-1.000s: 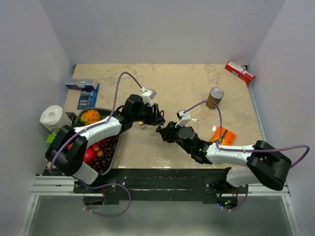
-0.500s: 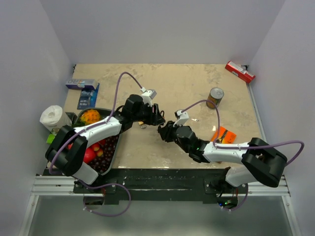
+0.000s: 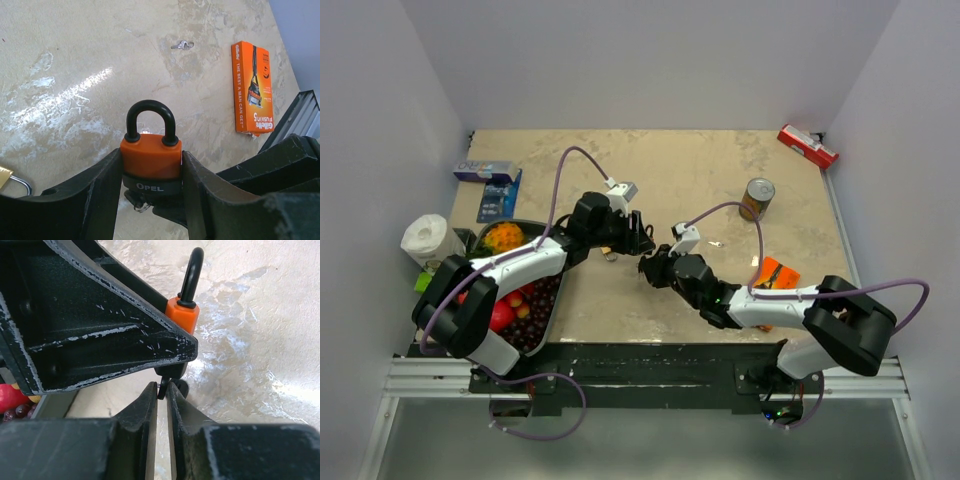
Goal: Unlock with the key
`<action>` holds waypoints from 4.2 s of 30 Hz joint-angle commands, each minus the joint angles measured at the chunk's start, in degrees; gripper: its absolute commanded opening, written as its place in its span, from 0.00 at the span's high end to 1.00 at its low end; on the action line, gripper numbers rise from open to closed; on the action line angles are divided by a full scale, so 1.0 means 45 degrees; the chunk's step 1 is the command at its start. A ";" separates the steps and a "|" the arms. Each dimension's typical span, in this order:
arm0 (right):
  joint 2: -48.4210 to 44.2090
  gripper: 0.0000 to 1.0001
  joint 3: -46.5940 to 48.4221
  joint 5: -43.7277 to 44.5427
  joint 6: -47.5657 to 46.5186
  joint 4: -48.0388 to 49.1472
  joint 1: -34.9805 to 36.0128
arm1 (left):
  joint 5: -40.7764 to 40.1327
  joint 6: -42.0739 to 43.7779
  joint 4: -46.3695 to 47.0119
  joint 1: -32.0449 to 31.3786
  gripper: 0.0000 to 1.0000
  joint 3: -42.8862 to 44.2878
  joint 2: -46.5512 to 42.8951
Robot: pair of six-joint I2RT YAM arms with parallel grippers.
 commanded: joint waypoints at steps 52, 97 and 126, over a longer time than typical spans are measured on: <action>-0.3949 1.00 -0.0534 -0.3308 -0.1582 0.2534 -0.3095 | 0.3653 -0.0291 0.3427 -0.0175 1.00 -0.0275 -0.0924; -0.5436 0.12 0.1064 -1.3515 -0.1465 0.0247 -0.5928 | 1.0447 0.1998 0.2096 0.1309 1.00 -0.0430 -0.2251; -0.4243 0.17 0.2063 -1.6473 -0.1660 -0.0006 -0.5695 | 1.1739 0.1096 0.3584 0.1094 1.00 -0.0900 -0.2097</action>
